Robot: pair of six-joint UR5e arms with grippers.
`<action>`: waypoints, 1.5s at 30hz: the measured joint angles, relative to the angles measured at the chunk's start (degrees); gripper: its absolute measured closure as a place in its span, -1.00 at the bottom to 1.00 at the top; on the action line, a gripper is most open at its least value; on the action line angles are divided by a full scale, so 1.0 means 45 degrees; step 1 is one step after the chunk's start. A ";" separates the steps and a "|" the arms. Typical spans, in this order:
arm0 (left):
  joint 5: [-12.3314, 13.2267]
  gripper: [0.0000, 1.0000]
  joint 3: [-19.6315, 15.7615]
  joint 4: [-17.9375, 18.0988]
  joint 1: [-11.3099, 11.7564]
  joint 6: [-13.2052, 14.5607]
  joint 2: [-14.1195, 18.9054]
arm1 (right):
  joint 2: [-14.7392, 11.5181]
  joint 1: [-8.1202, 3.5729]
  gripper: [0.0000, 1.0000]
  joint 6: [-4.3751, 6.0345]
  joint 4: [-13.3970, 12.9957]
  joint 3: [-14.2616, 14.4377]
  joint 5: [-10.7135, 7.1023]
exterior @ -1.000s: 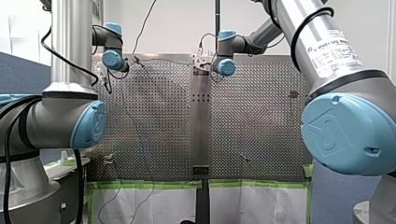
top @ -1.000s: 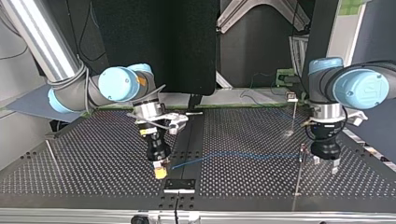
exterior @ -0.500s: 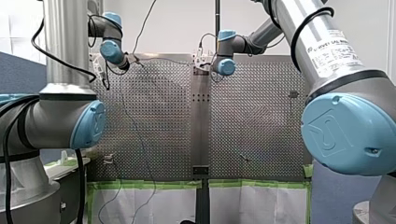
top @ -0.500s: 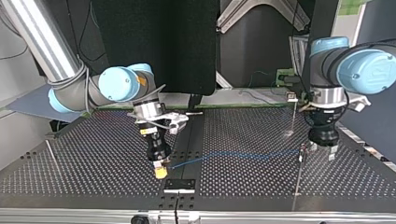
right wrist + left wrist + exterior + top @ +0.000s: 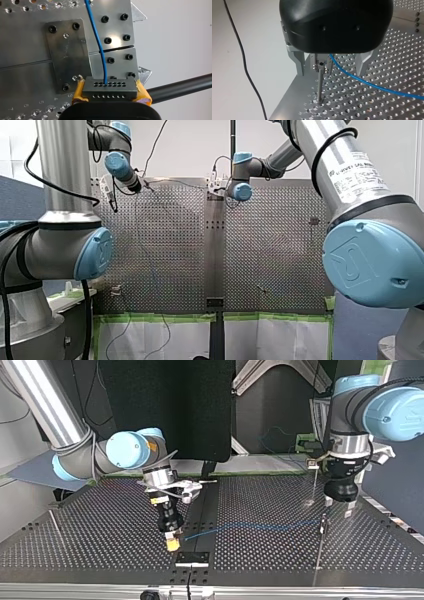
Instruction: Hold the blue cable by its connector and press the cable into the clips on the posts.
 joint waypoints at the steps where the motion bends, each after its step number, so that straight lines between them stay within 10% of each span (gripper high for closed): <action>1: 0.0000 -1.00 -0.0001 -0.0143 -0.0004 -0.0003 0.0019 | 0.0000 0.0001 1.00 0.0000 0.0005 0.0001 0.0002; 19: 0.0644 -1.00 0.0085 -0.0439 -0.0526 0.0828 0.0704 | 0.0000 -0.0019 1.00 0.0000 0.0100 0.0000 0.0008; 45: -0.0560 -1.00 0.0243 -0.0348 -0.0896 0.2803 0.0457 | 0.0003 0.0033 1.00 0.0000 0.0250 0.0000 0.0011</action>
